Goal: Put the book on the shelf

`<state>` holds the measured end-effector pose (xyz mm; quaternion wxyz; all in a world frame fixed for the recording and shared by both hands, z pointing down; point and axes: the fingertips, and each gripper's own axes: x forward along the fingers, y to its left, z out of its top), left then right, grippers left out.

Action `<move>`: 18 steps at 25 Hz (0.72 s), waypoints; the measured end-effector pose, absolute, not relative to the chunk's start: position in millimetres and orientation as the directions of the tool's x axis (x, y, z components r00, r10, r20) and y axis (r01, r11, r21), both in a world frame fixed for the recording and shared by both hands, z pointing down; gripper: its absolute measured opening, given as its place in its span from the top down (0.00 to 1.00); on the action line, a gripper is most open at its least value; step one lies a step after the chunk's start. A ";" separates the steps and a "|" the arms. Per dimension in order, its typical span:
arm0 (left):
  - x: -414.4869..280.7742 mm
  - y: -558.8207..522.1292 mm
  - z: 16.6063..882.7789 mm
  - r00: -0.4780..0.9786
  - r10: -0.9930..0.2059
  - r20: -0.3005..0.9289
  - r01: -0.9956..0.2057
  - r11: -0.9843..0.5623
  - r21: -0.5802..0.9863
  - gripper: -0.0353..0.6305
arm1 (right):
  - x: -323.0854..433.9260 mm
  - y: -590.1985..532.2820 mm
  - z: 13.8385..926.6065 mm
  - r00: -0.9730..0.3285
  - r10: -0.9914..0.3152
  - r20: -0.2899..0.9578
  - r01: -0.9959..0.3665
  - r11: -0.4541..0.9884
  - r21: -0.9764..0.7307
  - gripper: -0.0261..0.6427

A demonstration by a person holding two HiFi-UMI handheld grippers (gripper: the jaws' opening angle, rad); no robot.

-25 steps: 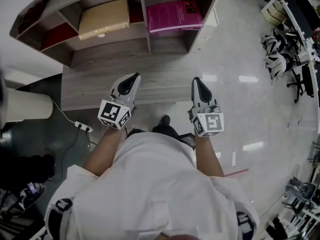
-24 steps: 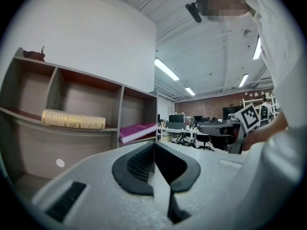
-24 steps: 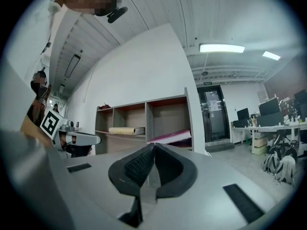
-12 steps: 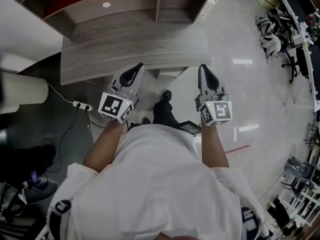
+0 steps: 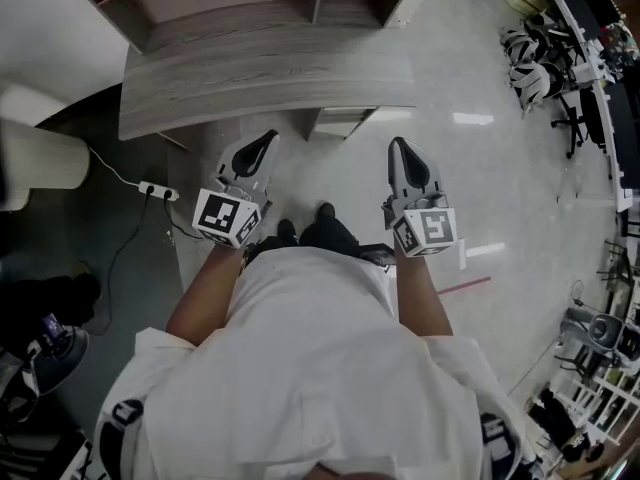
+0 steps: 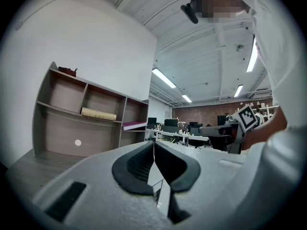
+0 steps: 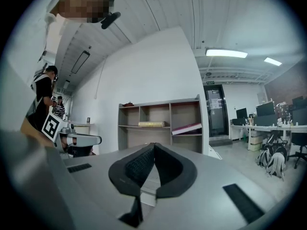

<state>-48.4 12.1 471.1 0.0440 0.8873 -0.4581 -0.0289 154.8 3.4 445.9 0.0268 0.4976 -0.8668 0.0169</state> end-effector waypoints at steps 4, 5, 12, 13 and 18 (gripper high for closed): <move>-42.2 30.5 472.6 0.559 -0.829 0.009 -0.826 -0.556 0.093 0.92 | 162.4 20.5 447.7 -0.526 -0.849 0.051 -0.850 0.525 -0.031 0.94; -39.8 35.6 472.8 0.555 -0.832 0.014 -0.829 -0.552 0.086 0.92 | 163.8 24.7 448.2 -0.534 -0.844 0.047 -0.846 0.532 -0.036 0.94; -12.5 82.3 464.1 0.530 -0.847 0.037 -0.847 -0.528 0.060 0.92 | 181.9 66.7 446.7 -0.577 -0.816 0.026 -0.816 0.576 -0.047 0.94; -7.3 91.1 466.1 0.527 -0.849 0.046 -0.849 -0.524 0.063 0.92 | 186.8 74.5 448.3 -0.581 -0.814 0.024 -0.814 0.579 -0.051 0.94; 25.8 134.2 472.9 0.507 -0.857 0.093 -0.861 -0.499 0.100 0.92 | 220.1 108.8 461.7 -0.613 -0.790 0.024 -0.786 0.605 -0.128 0.94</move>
